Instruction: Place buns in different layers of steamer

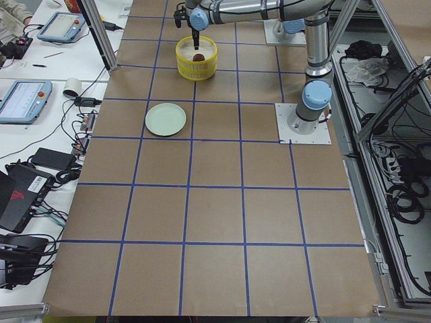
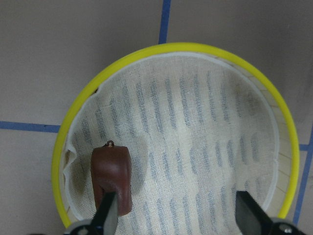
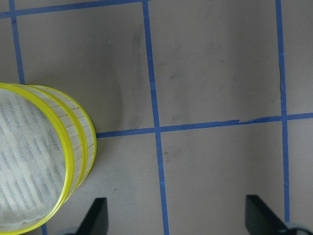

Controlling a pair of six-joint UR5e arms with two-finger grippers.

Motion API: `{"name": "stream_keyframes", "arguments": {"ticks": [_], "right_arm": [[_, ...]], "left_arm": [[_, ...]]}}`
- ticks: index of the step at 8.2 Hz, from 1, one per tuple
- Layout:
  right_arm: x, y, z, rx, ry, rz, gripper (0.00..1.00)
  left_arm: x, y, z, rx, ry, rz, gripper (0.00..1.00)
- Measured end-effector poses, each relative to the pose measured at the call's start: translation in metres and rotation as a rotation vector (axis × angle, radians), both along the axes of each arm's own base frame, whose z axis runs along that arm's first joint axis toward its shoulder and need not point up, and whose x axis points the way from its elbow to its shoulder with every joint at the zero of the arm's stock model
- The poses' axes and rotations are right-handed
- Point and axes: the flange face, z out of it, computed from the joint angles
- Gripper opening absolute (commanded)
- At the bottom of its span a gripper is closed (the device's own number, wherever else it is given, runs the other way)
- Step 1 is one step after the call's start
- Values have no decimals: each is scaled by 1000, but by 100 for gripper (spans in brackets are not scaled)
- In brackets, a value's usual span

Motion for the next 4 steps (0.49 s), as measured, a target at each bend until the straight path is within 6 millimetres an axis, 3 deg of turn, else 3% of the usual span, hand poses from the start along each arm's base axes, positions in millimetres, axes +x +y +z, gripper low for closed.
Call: {"name": "stream_keyframes", "arguments": {"ticks": [2, 4], "right_arm": [[0, 0, 2, -3, 0, 0, 100], [0, 0, 2, -2, -2, 1, 100]], "left_arm": [[9, 5, 32, -44, 5, 2, 100], [46, 2, 63, -63, -43, 14, 100]]}}
